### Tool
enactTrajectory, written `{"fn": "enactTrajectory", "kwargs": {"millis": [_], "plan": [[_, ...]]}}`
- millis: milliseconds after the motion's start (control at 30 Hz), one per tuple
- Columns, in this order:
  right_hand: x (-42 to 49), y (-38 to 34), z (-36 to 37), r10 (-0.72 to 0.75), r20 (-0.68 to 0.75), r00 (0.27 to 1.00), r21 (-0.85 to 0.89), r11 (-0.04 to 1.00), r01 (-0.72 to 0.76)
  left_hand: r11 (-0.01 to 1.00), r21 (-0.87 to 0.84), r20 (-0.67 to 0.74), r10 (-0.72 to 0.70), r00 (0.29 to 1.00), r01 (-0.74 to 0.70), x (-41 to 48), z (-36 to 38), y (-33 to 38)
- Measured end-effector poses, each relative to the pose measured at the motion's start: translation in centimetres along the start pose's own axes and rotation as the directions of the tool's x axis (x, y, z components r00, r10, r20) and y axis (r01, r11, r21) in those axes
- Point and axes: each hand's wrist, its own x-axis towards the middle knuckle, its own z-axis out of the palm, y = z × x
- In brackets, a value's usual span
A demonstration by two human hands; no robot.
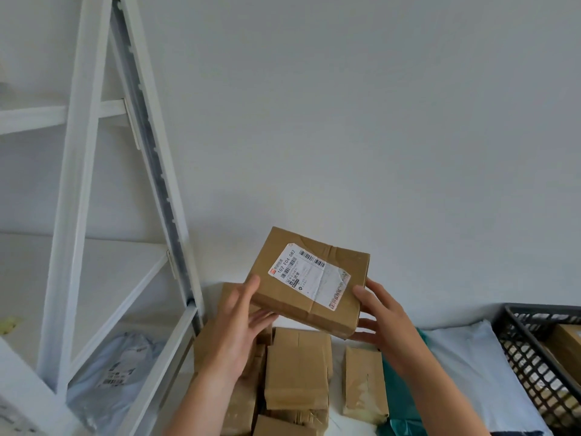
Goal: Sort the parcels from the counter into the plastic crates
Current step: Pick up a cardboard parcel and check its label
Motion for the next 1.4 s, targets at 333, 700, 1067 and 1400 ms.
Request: {"fn": "enactTrajectory", "kwargs": {"millis": [333, 700, 1067, 1400], "plan": [[-2.2, 1.9, -3.8, 0.089, -0.200, 0.976, 0.035, 0.996, -0.083, 0.996, -0.028, 0.059, -0.087, 0.994, 0.089, 0.2, 3.1, -3.0], [-10.8, 1.0, -21.8, 0.059, -0.451, 0.891, 0.076, 0.997, -0.027, 0.983, 0.109, 0.280, -0.173, 0.944, 0.148, -3.5, 21.4, -10.4], [-20.6, 0.0, -44.2, 0.046, -0.581, 0.813, 0.086, 0.996, 0.005, 0.963, 0.198, 0.428, -0.255, 0.867, 0.185, -11.1, 42.9, -21.1], [-20.6, 4.0, -53.6, 0.181, -0.634, 0.752, 0.287, 0.958, 0.011, 0.944, 0.297, 0.417, -0.266, 0.869, 0.147, -10.1, 54.8, -28.3]]}}
